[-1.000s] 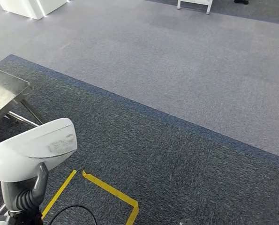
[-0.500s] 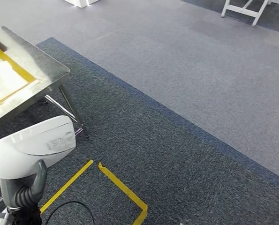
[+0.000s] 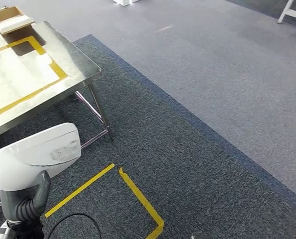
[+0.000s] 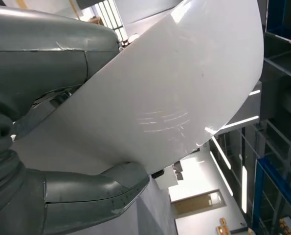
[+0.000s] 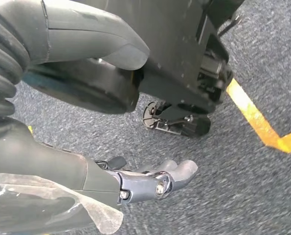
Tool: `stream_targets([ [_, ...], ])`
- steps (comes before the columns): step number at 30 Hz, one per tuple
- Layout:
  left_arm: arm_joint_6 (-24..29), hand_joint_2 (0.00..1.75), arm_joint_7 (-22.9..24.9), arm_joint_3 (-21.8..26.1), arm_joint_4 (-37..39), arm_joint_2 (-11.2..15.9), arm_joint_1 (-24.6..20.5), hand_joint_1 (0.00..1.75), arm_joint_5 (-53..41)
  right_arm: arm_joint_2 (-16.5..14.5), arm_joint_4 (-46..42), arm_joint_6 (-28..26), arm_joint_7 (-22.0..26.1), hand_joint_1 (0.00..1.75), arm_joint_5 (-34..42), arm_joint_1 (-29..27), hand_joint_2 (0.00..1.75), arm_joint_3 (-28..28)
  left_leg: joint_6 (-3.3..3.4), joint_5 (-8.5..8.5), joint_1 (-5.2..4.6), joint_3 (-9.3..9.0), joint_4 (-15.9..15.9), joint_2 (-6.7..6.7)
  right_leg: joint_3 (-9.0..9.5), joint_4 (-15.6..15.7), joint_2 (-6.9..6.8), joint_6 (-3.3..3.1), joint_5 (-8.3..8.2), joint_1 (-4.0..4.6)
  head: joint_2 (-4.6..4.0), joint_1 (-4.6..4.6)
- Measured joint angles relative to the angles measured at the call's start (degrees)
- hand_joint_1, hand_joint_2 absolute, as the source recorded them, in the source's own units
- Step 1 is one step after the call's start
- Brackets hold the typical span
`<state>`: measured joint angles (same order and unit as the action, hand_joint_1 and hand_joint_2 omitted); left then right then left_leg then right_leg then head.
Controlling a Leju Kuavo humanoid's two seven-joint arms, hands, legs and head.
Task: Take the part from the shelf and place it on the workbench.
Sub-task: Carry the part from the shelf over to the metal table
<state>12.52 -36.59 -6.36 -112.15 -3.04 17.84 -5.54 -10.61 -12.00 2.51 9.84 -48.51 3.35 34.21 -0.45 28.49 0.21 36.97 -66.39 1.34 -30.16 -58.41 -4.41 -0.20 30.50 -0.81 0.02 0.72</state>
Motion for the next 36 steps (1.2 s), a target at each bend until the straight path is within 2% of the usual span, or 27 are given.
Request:
stream_targets([
  [2, -0.1, 1.75, 0.1, 0.0, 0.0, 0.1, -0.5, 1.75, -0.3, -0.2, 0.0, -0.3, 0.4, 0.0, 0.2, -0.1, 1.75, 0.0, 0.75, -1.7, -0.7, -2.82, 5.9, 2.58, 0.39, 0.0, -1.22, 0.46, 0.45, 0.31, 0.01, 0.0],
  [3, -0.1, 1.75, 0.3, -0.1, 0.0, 0.1, -0.6, 1.75, -0.4, -0.3, 0.1, -0.5, 0.6, 0.0, 0.2, -0.2, 1.75, 0.0, 1.03, -1.56, -1.0, -3.22, 7.0, 3.23, 0.5, 0.0, -1.85, 0.75, 0.62, 0.44, 0.01, -0.03],
  [5, 0.3, 1.75, 0.6, -0.1, 0.0, 0.1, -0.3, 1.75, -0.8, -0.6, 0.1, -1.1, 0.8, 0.0, 0.3, -0.3, 1.75, 0.0, 1.48, -1.47, -1.05, -3.18, 7.4, 2.22, 0.88, 0.2, -3.05, 1.36, 0.89, 0.57, 0.02, -0.06],
  [6, 0.7, 1.75, 0.7, -0.1, 0.0, 0.0, 0.0, 1.75, -1.0, -0.7, 0.1, -1.4, 0.8, 0.0, 0.4, -0.4, 1.75, 0.0, 1.77, -1.6, -0.9, -3.34, 7.8, 1.5, 0.97, 0.1, -2.62, 1.69, 1.25, 0.52, 0.01, -0.15],
  [8, 1.4, 1.75, 0.8, -0.2, -0.1, 0.0, 0.2, 1.75, -1.2, -0.8, 0.2, -1.7, 0.4, 0.0, 0.5, -0.5, 1.75, 0.0, 2.38, -1.92, -0.46, -3.7, 8.4, 0.11, -0.34, -3.0, 0.41, 2.2, 3.36, 0.34, 0.01, -0.44],
  [9, 1.6, 1.75, 0.8, -0.2, -0.1, -0.1, 0.2, 1.75, -1.2, -0.8, 0.3, -1.8, 0.1, 0.0, 0.6, -0.7, 1.75, 0.0, 2.57, -1.96, -0.37, -3.72, 8.5, -0.56, -1.99, -6.3, 2.33, 2.33, 4.99, 0.21, 0.01, -0.63],
  [11, 1.8, 1.75, 0.8, -0.2, -0.1, -0.1, 0.3, 1.75, -1.2, -0.8, 0.4, -1.8, -0.3, 0.0, 0.6, -1.1, 1.75, 0.0, 2.75, -1.94, -0.31, -3.66, 8.4, -2.19, -6.01, -13.6, 4.0, 2.48, 7.61, 0.13, 0.0, -0.78],
  [12, 1.8, 1.75, 0.8, -0.3, -0.1, -0.1, 0.3, 1.75, -1.2, -0.8, 0.4, -1.7, -0.3, 0.0, 0.6, -1.3, 1.75, 0.0, 2.77, -1.92, -0.3, -3.69, 8.4, -3.05, -7.19, -15.2, 4.2, 2.52, 7.49, 0.13, 0.01, -0.77],
  [13, 1.7, 1.75, 0.7, -0.3, -0.1, -0.1, 0.4, 1.75, -1.2, -0.8, 0.4, -1.7, -0.1, 0.0, 0.5, -1.3, 1.75, 0.1, 2.74, -1.9, -0.28, -3.75, 8.4, -3.94, -7.4, -14.7, 4.33, 2.53, 6.25, 0.11, 0.01, -0.78],
  [14, 1.6, 1.75, 0.6, -0.4, -0.1, -0.1, 0.4, 1.75, -1.2, -0.8, 0.4, -1.6, 0.1, 0.0, 0.4, -1.3, 1.75, 0.1, 2.65, -1.84, -0.24, -3.83, 8.3, -4.81, -6.56, -12.1, 4.66, 2.52, 4.1, 0.05, 0.01, -0.78],
  [16, 1.3, 1.75, 0.3, -0.6, -0.1, -0.1, 0.4, 1.75, -1.3, -0.8, 0.4, -1.4, 0.8, 0.0, 0.1, -1.3, 1.75, 0.0, 2.22, -1.59, -0.19, -3.82, 7.9, -6.41, -3.53, -4.6, 7.23, 2.45, 0.31, -0.27, 0.0, -0.78],
  [17, 1.2, 1.75, 0.1, -0.7, -0.1, -0.1, 0.4, 1.75, -1.3, -0.9, 0.5, -1.3, 1.1, 0.0, 0.0, -1.4, 1.75, 0.0, 1.9, -1.5, -0.18, -3.66, 7.7, -7.17, -2.26, -2.0, 8.49, 2.37, -0.52, -0.42, 0.0, -0.73],
  [18, 1.1, 1.75, -0.1, -0.9, -0.2, -0.1, 0.4, 1.75, -1.3, -0.9, 0.5, -1.3, 1.4, 0.0, -0.2, -1.4, 1.75, 0.0, 1.56, -1.5, -0.14, -3.45, 7.6, -7.83, -1.52, -0.7, 9.36, 2.23, -0.62, -0.47, 0.0, -0.73],
  [20, 1.0, 1.75, -0.3, -1.1, -0.3, -0.1, 0.5, 1.75, -1.3, -1.0, 0.5, -1.2, 1.6, 0.0, -0.3, -1.5, 1.75, 0.0, 0.87, -1.75, 0.05, -3.06, 7.6, -9.18, -1.02, -0.3, 8.63, 1.69, -0.53, -0.37, 0.0, -0.68],
  [21, 1.0, 1.75, -0.4, -1.1, -0.3, -0.1, 0.5, 1.75, -1.3, -1.1, 0.5, -1.2, 1.6, 0.0, -0.3, -1.5, 1.75, 0.0, 0.58, -1.73, 0.08, -2.94, 7.4, -9.08, -0.91, -0.2, 7.9, 1.35, -0.63, -0.39, 0.0, -0.7],
  [22, 1.0, 1.75, -0.5, -1.2, -0.4, -0.1, 0.6, 1.75, -1.2, -1.2, 0.5, -1.2, 1.7, 0.0, -0.4, -1.4, 1.75, 0.0, 0.3, -1.27, 0.01, -2.59, 6.7, -8.12, -0.78, -0.1, 7.16, 1.0, -0.69, -0.47, 0.0, -0.53],
  [23, 0.9, 1.75, -0.7, -1.2, -0.5, 0.0, 0.6, 1.75, -1.0, -1.3, 0.5, -1.2, 1.7, 0.0, -0.5, -1.4, 1.75, 0.0, 0.03, -0.22, -0.08, -1.79, 4.9, -6.53, -0.65, 0.0, 6.37, 0.7, -0.69, -0.55, 0.0, -0.35],
  [25, 0.9, 1.75, -0.9, -1.2, -0.6, 0.0, 0.5, 1.75, -0.6, -1.4, 0.5, -1.2, 1.6, 0.0, -0.5, -1.5, 1.75, 0.0, -0.44, 3.14, -0.11, 1.37, -1.8, -3.08, -0.45, 0.0, 4.62, 0.29, -0.45, -0.45, 0.0, 0.04],
  [26, 0.9, 1.75, -1.0, -1.2, -0.6, 0.0, 0.4, 1.75, -0.4, -1.4, 0.5, -1.2, 1.4, 0.0, -0.4, -1.6, 1.75, 0.0, -0.57, 4.56, -0.02, 3.14, -5.5, -2.32, -0.36, 0.0, 3.67, 0.19, -0.31, -0.37, 0.0, 0.07],
  [27, 0.9, 1.75, -1.0, -1.2, -0.6, 0.0, 0.4, 1.75, -0.4, -1.4, 0.5, -1.2, 1.2, 0.0, -0.4, -1.6, 1.75, 0.0, -0.61, 5.11, 0.05, 4.31, -7.9, -1.97, -0.26, 0.0, 2.74, 0.15, -0.17, -0.32, 0.0, 0.08],
  [28, 0.9, 1.75, -1.0, -1.2, -0.6, 0.0, 0.5, 1.75, -0.4, -1.4, 0.5, -1.3, 1.0, 0.0, -0.4, -1.7, 1.75, 0.0, -0.56, 4.57, 0.09, 4.51, -8.3, -1.79, -0.12, 0.0, 1.86, 0.15, -0.01, -0.28, 0.0, 0.09],
  [29, 1.0, 1.75, -1.0, -1.2, -0.6, 0.0, 0.5, 1.75, -0.5, -1.4, 0.5, -1.3, 0.8, 0.0, -0.4, -1.6, 1.75, 0.0, -0.4, 3.04, 0.08, 3.6, -6.5, -1.55, 0.08, 0.0, 1.07, 0.17, 0.16, -0.24, 0.0, 0.09],
  [30, 1.1, 1.75, -1.0, -1.2, -0.6, 0.0, 0.5, 1.75, -0.6, -1.4, 0.5, -1.3, 0.7, 0.0, -0.3, -1.6, 1.75, 0.0, -0.1, 0.93, -0.01, 1.78, -2.9, -0.94, 0.37, 0.0, 0.34, 0.26, 0.38, -0.2, 0.0, 0.09],
  [32, 1.4, 1.75, -0.9, -1.2, -0.7, -0.2, 0.5, 1.75, -0.7, -1.6, 0.5, -1.3, 0.5, 0.0, -0.3, -1.5, 1.75, 0.0, 0.7, -1.51, -0.69, -1.71, 4.1, 2.06, 0.77, 0.0, -0.93, 0.72, 0.91, 0.05, 0.0, 0.09],
  [33, 1.5, 1.75, -0.8, -1.2, -0.7, -0.3, 0.5, 1.75, -0.7, -1.6, 0.5, -1.3, 0.5, 0.0, -0.2, -1.5, 1.75, 0.0, 1.07, -1.78, -1.03, -2.64, 6.1, 3.29, 0.89, 0.1, -1.52, 1.05, 1.13, 0.21, 0.0, 0.08],
  [34, 1.5, 1.75, -0.7, -1.2, -0.7, -0.4, 0.5, 1.75, -0.7, -1.6, 0.5, -1.3, 0.5, 0.0, -0.3, -1.5, 1.75, 0.0, 1.32, -1.45, -1.32, -2.86, 6.8, 3.89, 1.02, 0.2, -2.17, 1.37, 1.33, 0.37, 0.0, 0.08],
  [36, 1.7, 1.75, -0.5, -1.1, -0.8, -0.5, 0.6, 1.75, -0.5, -1.6, 0.5, -1.5, 0.5, 0.0, -0.4, -1.4, 1.75, 0.0, 1.76, -1.48, -1.26, -2.86, 7.2, 2.67, 1.55, 0.5, -3.38, 1.88, 1.64, 0.52, 0.0, 0.1],
])
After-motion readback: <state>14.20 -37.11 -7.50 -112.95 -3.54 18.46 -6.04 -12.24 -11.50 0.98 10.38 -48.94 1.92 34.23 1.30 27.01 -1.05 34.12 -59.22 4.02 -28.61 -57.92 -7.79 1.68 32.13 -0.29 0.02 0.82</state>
